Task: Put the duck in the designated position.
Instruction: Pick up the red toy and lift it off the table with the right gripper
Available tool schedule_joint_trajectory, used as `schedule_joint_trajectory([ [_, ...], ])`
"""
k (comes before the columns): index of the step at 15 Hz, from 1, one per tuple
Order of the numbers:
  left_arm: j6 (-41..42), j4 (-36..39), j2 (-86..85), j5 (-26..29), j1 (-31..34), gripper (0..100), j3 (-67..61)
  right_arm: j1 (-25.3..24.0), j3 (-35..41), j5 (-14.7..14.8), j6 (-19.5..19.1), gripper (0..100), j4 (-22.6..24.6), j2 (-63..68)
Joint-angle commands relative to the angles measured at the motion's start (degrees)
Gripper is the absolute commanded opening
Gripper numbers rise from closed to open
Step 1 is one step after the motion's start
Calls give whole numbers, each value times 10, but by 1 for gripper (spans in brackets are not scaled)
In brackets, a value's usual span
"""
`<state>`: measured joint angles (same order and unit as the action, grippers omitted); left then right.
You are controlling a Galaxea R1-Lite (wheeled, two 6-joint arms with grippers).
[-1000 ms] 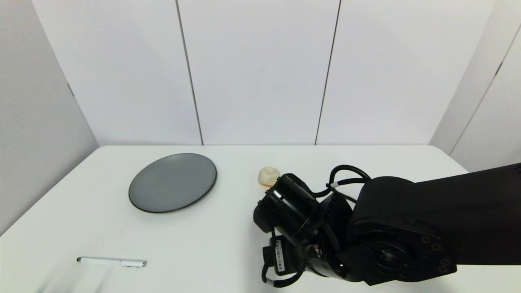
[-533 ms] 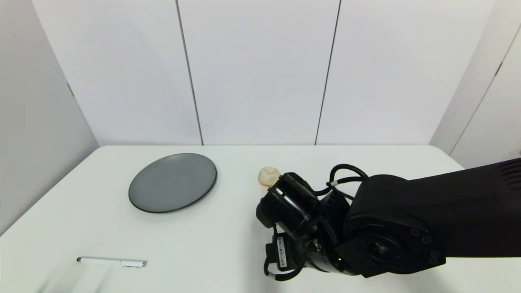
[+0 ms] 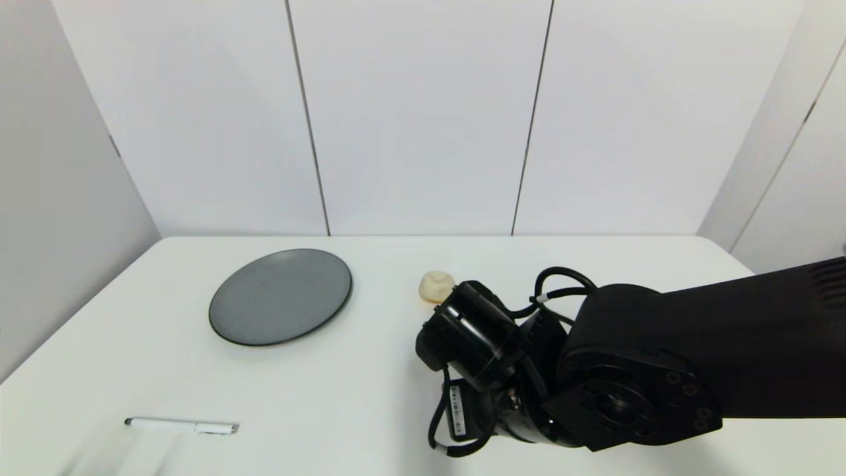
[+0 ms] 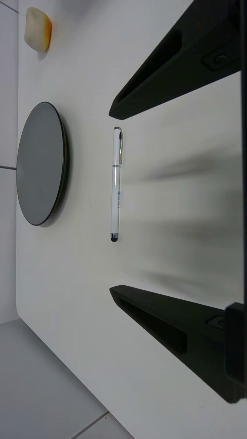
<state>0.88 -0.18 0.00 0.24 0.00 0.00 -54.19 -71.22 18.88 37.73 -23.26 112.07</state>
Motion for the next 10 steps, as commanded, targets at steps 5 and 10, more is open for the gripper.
schedule_joint_trajectory([
  [5,0,0,0,0,0,100,0,0,-1,4,1,0,-1,-23],
  [10,0,0,0,0,0,100,0,54,-57,29,-50,0,-1,-79],
])
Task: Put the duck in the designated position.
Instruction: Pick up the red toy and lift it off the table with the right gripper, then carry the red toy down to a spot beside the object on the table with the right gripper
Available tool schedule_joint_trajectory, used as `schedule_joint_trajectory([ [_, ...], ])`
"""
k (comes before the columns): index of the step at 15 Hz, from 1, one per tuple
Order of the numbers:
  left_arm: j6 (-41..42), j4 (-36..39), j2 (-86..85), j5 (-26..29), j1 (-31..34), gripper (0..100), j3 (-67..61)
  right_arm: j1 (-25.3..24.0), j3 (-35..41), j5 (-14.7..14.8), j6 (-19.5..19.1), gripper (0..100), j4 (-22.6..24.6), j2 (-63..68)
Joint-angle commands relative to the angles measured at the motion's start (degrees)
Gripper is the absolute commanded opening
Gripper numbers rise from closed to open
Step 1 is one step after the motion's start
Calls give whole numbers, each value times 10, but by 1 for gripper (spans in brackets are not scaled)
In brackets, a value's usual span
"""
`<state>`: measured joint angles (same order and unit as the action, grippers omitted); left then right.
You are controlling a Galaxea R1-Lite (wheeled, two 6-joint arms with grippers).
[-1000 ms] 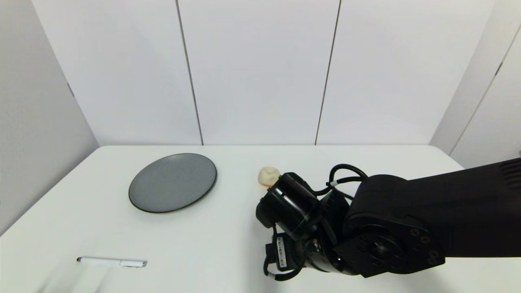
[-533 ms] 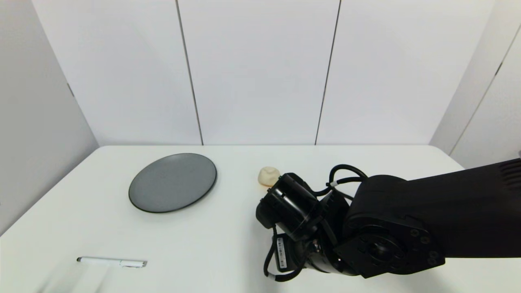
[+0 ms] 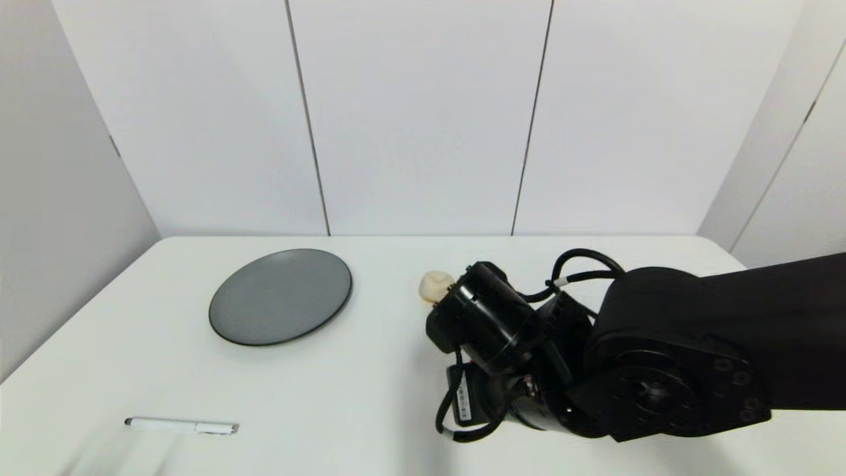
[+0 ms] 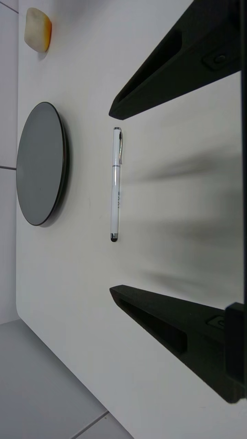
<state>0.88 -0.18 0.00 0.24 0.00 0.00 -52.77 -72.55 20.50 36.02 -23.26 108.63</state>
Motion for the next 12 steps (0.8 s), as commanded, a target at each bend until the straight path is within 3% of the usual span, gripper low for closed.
schedule_joint_trajectory([
  [1,0,0,0,0,0,100,0,60,-58,20,-53,0,-1,-54],
  [6,0,0,0,0,0,100,0,208,-136,16,-180,0,0,-94],
  [8,0,0,0,0,0,100,0,254,-159,9,-200,0,0,-98],
  [12,0,0,0,-1,0,100,0,406,-208,-57,-300,0,1,-98],
])
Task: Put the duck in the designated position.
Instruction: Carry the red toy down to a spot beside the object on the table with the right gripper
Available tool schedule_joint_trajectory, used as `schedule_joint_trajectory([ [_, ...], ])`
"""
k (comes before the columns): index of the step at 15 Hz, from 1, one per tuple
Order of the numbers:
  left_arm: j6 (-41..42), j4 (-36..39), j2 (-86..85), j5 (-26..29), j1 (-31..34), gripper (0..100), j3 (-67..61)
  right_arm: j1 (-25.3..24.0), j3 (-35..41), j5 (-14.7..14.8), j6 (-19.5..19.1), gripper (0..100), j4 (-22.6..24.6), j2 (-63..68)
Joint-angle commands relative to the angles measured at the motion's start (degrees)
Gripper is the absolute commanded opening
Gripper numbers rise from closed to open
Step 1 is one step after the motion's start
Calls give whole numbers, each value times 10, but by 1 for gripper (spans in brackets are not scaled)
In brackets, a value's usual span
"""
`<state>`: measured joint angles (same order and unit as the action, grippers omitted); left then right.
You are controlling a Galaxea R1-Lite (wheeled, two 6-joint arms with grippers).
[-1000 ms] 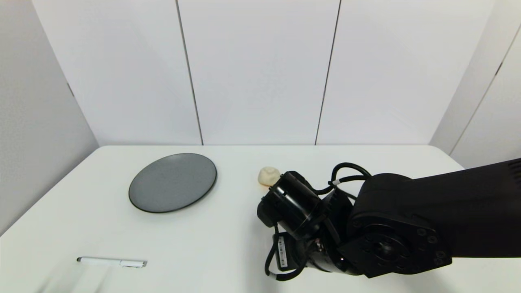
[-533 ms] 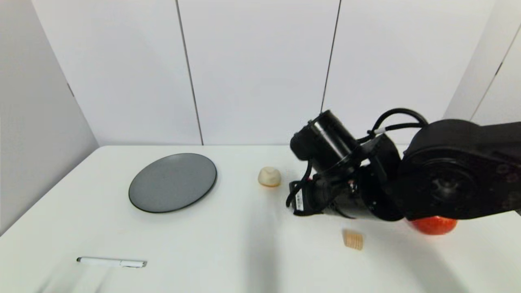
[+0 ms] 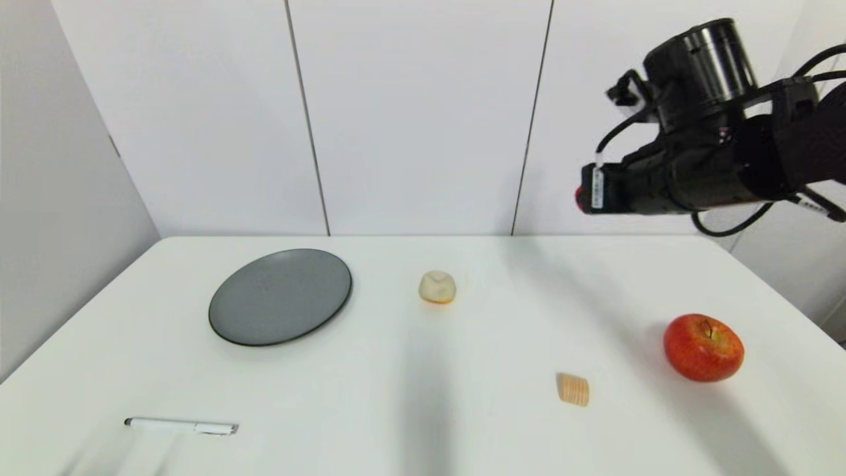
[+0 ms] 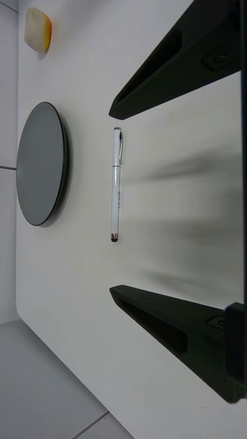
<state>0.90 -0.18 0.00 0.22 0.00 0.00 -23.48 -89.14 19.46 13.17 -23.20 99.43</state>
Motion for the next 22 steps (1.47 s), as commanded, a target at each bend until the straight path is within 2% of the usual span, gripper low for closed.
schedule_joint_trajectory([
  [1,0,0,0,0,0,100,0,138,-47,-66,-85,0,7,-6],
  [3,0,0,0,0,0,100,0,191,-46,-112,-122,0,41,-9],
  [6,0,0,0,0,0,100,0,257,-46,-171,-177,0,52,-9],
  [7,0,0,0,0,0,100,0,282,-46,-202,-197,0,54,-6],
  [11,0,0,0,0,0,100,0,346,-31,-308,-233,0,54,-1],
  [14,0,0,0,0,0,100,0,368,-12,-340,-270,0,54,5],
  [17,0,0,0,0,0,100,0,383,22,-395,-284,0,54,5],
  [21,0,0,0,0,0,100,0,406,85,-400,-353,0,54,9],
  [22,0,0,0,0,0,100,0,411,95,-401,-357,0,54,12],
])
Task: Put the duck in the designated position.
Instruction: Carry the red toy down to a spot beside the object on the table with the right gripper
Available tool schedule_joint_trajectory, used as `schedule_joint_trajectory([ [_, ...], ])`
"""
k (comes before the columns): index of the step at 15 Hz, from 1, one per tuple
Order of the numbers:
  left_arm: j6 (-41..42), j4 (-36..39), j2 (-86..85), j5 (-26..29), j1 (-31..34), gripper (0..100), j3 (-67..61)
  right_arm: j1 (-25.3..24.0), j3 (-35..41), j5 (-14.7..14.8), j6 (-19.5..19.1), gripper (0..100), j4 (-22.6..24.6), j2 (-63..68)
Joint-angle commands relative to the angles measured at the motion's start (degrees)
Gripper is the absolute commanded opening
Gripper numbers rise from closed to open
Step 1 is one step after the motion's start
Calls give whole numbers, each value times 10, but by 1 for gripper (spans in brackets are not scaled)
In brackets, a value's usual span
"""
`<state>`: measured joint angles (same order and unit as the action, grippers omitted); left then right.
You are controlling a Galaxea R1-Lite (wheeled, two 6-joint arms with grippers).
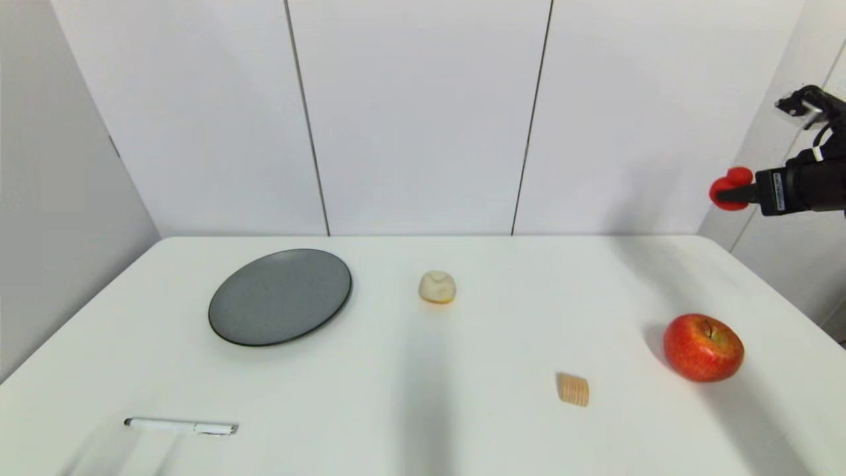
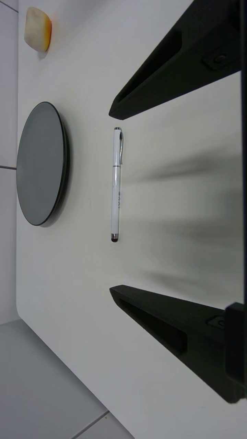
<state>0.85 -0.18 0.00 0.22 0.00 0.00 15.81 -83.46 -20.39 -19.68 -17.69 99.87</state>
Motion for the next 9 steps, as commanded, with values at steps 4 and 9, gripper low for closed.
schedule_joint_trajectory([
  [4,0,0,0,0,0,100,0,21,73,-3,-42,0,-2,27],
  [9,0,0,0,0,0,100,0,41,91,-2,-81,0,-1,68],
])
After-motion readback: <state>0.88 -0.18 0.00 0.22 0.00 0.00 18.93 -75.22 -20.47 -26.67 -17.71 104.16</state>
